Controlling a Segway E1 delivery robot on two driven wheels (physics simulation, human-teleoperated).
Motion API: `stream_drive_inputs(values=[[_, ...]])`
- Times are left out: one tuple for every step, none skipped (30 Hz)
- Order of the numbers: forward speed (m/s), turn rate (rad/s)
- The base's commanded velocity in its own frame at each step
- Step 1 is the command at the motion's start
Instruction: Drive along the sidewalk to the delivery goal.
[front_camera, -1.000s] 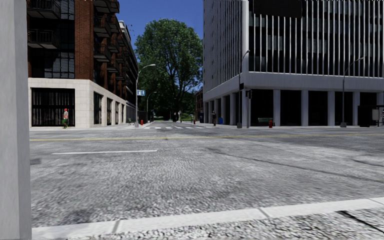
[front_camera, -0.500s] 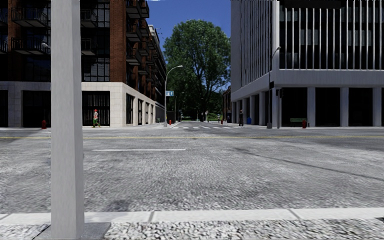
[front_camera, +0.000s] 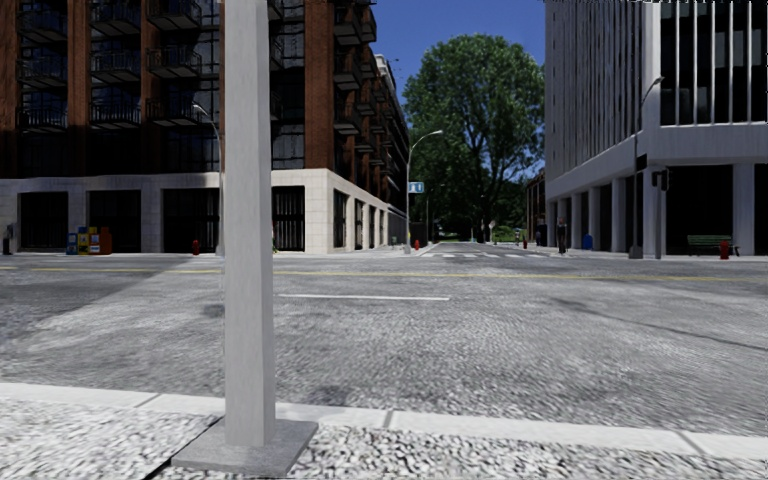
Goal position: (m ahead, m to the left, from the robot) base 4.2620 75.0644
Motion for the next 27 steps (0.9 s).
stream_drive_inputs(values=[[-0.18, 0.59], [-0.18, 0.59], [-0.18, 0.59], [-0.18, 0.59], [-0.18, 0.59], [-0.18, 0.59], [-0.18, 0.59], [-0.18, 0.59], [-0.18, 0.59], [-0.18, 0.59], [-0.18, 0.59], [-0.18, 0.59], [-0.18, 0.59], [-0.18, 0.6], [-0.18, 0.61], [-0.18, 0.62], [-0.18, 0.63], [-0.18, 0.63], [-0.18, 0.64], [-0.18, 0.64], [-0.18, 0.64], [-0.18, 0.64], [-0.18, 0.64], [-0.18, 0.64], [-0.18, 0.65], [-0.18, 0.66], [-0.18, 0.66]])
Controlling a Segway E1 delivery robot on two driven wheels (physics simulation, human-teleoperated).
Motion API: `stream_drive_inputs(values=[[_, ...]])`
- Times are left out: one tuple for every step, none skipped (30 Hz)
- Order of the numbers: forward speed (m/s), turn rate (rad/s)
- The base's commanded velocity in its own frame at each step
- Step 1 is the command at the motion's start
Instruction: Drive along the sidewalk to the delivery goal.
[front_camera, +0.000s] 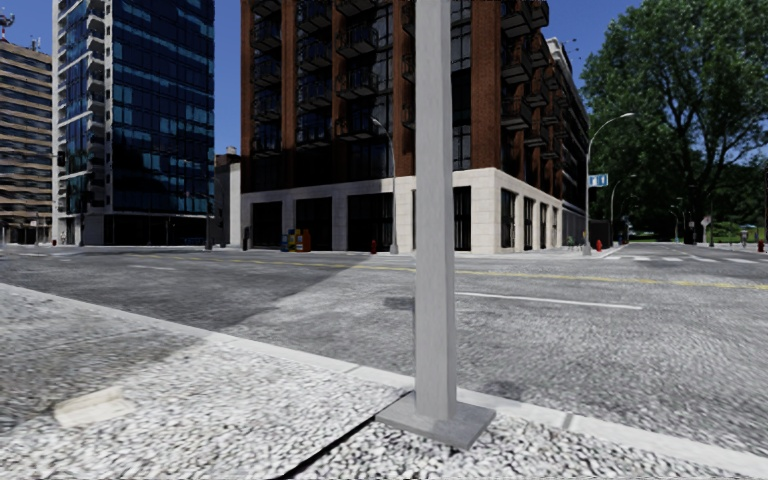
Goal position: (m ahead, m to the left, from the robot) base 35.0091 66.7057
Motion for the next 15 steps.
stream_drive_inputs(values=[[-0.18, 0.68], [-0.19, 0.69], [-0.19, 0.69], [-0.19, 0.69], [-0.19, 0.69], [-0.19, 0.69], [-0.19, 0.69], [-0.19, 0.69], [-0.19, 0.69], [-0.19, 0.69], [-0.19, 0.69], [-0.19, 0.69], [-0.19, 0.69], [-0.19, 0.69], [-0.19, 0.69]])
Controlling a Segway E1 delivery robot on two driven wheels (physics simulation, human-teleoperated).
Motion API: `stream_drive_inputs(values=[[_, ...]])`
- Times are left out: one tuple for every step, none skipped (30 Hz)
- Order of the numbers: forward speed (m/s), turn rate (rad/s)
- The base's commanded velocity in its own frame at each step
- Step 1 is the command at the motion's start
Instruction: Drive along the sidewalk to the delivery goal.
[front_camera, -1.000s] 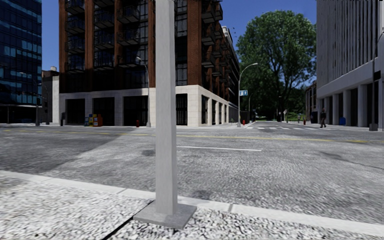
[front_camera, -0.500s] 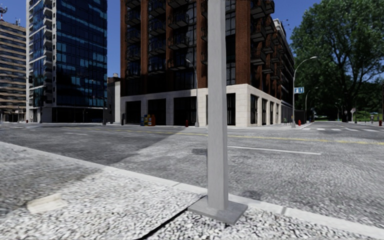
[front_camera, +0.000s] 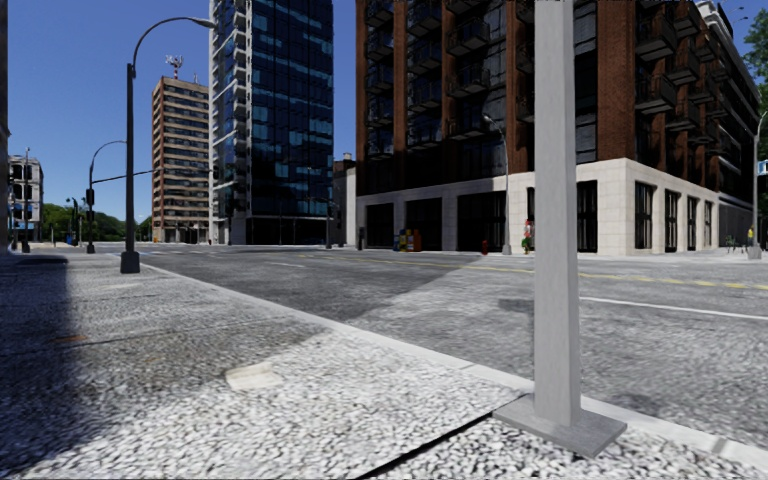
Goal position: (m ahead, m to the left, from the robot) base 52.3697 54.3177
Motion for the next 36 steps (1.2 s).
stream_drive_inputs(values=[[-0.19, 0.69], [-0.19, 0.69], [-0.19, 0.69], [-0.19, 0.69], [-0.19, 0.67], [-0.28, 0.66], [-0.28, 0.66], [-0.53, 0.65], [-0.66, 0.65], [-0.69, 0.65], [-0.69, 0.65], [-0.63, 0.65], [-0.51, 0.65], [-0.44, 0.64], [-0.37, 0.57], [-0.37, 0.57], [0.0, 0.44], [0.0, 0.27], [0.0, 0.1], [0.0, 0.1], [0.0, 0.0], [0.0, 0.0], [0.0, 0.0], [0.0, 0.0], [0.0, 0.0], [0.0, 0.0], [0.0, 0.0], [0.0, 0.0], [0.0, 0.0], [0.0, 0.0], [0.0, 0.0], [0.11, 0.0], [0.11, 0.0], [0.36, 0.06], [0.59, 0.1], [0.77, 0.16]])
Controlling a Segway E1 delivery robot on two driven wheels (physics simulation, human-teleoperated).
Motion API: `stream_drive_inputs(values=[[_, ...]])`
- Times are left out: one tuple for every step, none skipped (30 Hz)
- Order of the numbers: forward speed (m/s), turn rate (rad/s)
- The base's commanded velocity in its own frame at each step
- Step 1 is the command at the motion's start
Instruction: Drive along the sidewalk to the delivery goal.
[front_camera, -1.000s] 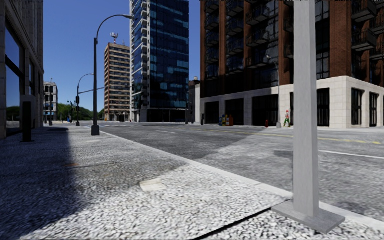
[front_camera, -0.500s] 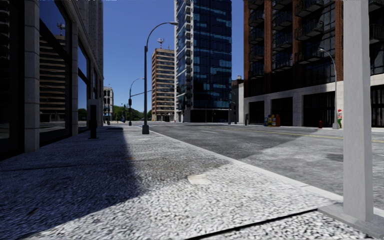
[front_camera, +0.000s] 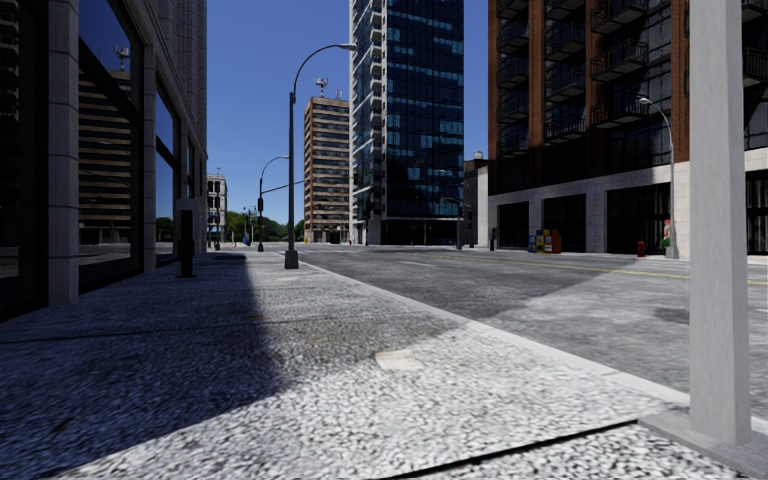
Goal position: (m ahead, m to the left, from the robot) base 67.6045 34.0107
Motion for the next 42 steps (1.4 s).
stream_drive_inputs(values=[[0.77, 0.16], [0.86, 0.2], [1.01, 0.26], [1.09, 0.32], [1.13, 0.35], [1.13, 0.35], [1.14, 0.37], [1.15, 0.37], [1.18, 0.37], [1.18, 0.37], [1.2, 0.37], [1.22, 0.38], [1.23, 0.38], [1.39, 0.38], [1.39, 0.38], [2.0, 0.38], [2.0, 0.38], [2.0, 0.38], [2.0, 0.38], [2.0, 0.38], [2.0, 0.38], [2.0, 0.38], [2.0, 0.38], [2.0, 0.38], [2.0, 0.38], [2.0, 0.38], [2.0, 0.38], [2.0, 0.38], [2.0, 0.38], [2.0, 0.38], [2.0, 0.38], [2.0, 0.38], [2.0, 0.38], [2.0, 0.38], [2.0, 0.38], [2.0, 0.38], [2.0, 0.38], [2.0, 0.38], [2.0, 0.38], [2.0, 0.38], [2.0, 0.38], [2.0, 0.38]])
